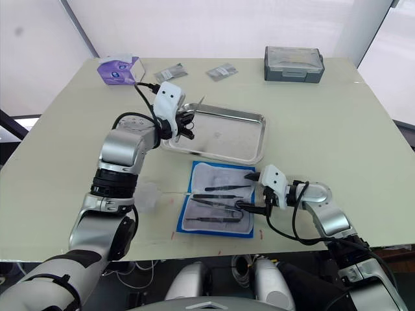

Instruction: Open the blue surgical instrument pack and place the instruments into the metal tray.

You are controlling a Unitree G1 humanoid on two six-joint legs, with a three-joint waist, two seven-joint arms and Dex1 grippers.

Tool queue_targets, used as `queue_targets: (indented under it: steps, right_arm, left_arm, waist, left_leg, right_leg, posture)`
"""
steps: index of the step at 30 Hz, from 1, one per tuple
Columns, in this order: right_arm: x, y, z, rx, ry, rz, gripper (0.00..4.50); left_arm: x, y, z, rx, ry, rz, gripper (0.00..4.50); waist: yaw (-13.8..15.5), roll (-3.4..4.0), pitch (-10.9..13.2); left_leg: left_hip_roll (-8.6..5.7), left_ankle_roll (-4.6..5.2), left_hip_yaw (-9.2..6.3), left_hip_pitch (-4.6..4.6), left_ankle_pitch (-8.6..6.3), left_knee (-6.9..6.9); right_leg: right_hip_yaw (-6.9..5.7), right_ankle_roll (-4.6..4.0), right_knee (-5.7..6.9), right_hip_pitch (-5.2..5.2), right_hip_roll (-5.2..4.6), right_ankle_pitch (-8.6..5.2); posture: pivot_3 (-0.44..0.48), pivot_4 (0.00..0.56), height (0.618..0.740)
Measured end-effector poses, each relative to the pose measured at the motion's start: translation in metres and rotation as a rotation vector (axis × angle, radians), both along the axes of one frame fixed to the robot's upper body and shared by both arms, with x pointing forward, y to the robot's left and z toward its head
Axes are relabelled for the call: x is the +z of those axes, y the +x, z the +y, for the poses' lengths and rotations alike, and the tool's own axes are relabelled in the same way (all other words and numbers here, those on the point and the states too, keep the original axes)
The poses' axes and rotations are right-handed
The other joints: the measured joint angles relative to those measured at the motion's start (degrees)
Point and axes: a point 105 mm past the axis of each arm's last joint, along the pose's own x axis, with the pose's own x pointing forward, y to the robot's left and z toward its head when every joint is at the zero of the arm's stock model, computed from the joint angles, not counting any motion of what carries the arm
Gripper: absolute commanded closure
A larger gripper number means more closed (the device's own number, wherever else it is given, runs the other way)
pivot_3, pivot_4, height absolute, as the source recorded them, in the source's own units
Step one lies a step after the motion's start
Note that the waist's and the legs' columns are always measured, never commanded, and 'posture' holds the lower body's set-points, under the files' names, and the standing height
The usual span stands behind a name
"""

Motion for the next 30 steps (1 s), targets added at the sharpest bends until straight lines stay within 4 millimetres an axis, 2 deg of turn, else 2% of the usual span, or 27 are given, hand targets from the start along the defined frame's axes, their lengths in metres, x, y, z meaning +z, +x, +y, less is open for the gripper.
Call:
queue_targets:
  steps: [7,11,13,18,24,27,30]
  right_arm:
    - [0.0,0.0,0.0,0.0,0.001,0.0,0.0]
    - [0.0,0.0,0.0,0.0,0.0,0.0,0.0]
    - [0.0,0.0,0.0,0.0,0.0,0.0,0.0]
    - [0.0,0.0,0.0,0.0,0.001,0.0,0.0]
    - [0.0,0.0,0.0,0.0,0.001,0.0,0.0]
    - [0.0,0.0,0.0,0.0,0.001,0.0,0.0]
    - [0.0,0.0,0.0,0.0,0.001,0.0,0.0]
  left_arm:
    - [-0.013,0.011,0.002,0.116,-0.024,0.054,4.44]
    - [-0.038,0.011,0.013,0.19,-0.008,0.152,4.44]
    - [-0.039,0.011,0.013,0.197,-0.006,0.155,4.44]
    - [-0.039,0.011,0.014,0.204,-0.009,0.175,4.44]
    - [-0.044,0.01,0.014,0.207,-0.018,0.194,4.44]
    - [-0.044,0.01,0.014,0.205,-0.024,0.197,3.38]
    - [-0.044,0.01,0.014,0.206,-0.025,0.198,2.02]
  waist:
    - [0.05,0.0,0.0]
    - [0.09,-0.01,0.0]
    - [0.1,-0.01,0.0]
    - [0.19,-0.01,0.0]
    - [0.18,-0.01,0.01]
    - [0.18,-0.01,0.01]
    - [0.18,-0.01,0.01]
  left_leg:
    - [0.0,-0.01,0.05,0.03,0.0,0.0]
    - [0.0,-0.01,0.05,0.03,0.0,-0.01]
    - [0.0,-0.02,0.12,0.05,0.0,-0.02]
    - [0.0,-0.03,0.1,0.09,0.01,-0.02]
    - [-0.01,-0.03,0.08,0.07,0.01,-0.03]
    - [-0.01,-0.04,0.07,0.07,0.01,-0.03]
    - [-0.01,-0.04,0.07,0.07,0.01,-0.03]
  right_leg:
    - [-0.39,0.0,-0.01,0.0,-0.24,0.0]
    - [-0.63,0.0,-0.01,0.0,-0.38,0.01]
    - [-1.39,0.0,0.0,-0.01,-1.04,0.01]
    - [-2.59,-0.01,0.0,-0.01,-1.81,0.02]
    - [-3.07,-0.02,-0.01,0.0,-1.94,0.03]
    - [-3.08,-0.02,-0.01,0.0,-1.95,0.03]
    - [-3.08,-0.02,-0.02,0.0,-1.95,0.03]
  posture:
    - [0.0,0.15,0.731]
    - [0.0,0.15,0.731]
    - [0.0,0.15,0.731]
    - [0.0,0.15,0.731]
    - [0.0,0.15,0.731]
    - [0.0,0.15,0.731]
    - [0.0,0.15,0.731]
